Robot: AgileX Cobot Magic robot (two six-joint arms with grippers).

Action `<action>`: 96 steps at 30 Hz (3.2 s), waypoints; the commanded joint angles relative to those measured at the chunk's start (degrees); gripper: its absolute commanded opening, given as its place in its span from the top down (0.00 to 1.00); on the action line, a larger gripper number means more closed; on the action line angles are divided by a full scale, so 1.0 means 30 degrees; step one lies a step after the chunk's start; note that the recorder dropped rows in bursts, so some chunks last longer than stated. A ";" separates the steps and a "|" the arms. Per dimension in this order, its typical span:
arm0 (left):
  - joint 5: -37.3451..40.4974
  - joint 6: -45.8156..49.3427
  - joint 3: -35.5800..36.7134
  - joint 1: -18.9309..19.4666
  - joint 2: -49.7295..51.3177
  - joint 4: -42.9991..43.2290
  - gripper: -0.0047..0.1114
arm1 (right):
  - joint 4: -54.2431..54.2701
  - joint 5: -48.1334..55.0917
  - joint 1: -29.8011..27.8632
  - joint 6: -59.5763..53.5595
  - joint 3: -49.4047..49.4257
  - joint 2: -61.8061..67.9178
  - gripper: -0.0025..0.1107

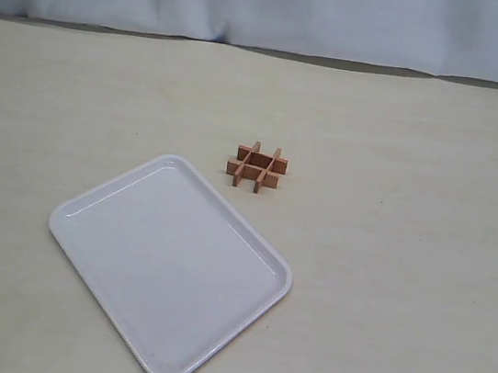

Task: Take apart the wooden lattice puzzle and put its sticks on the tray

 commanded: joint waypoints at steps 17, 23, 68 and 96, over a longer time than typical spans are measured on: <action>-0.0163 -0.0078 0.0068 -0.0146 -0.0022 0.0016 0.96 | -0.9709 2.3258 0.8732 0.0577 -2.4889 3.0075 0.94; -0.0163 -0.0078 0.0068 -0.0146 -0.0022 0.0016 0.96 | -0.6391 2.6427 1.0031 0.0577 -2.9196 3.6143 0.94; -0.0207 -0.0078 0.0068 -0.0146 -0.0022 -0.0022 0.96 | -0.7521 2.4486 1.0031 0.4897 -3.0506 4.2299 0.65; -0.0162 -0.0078 0.0068 -0.0146 -0.0022 0.0018 0.96 | -1.0069 2.4613 1.0031 0.7105 -3.0099 4.2327 0.84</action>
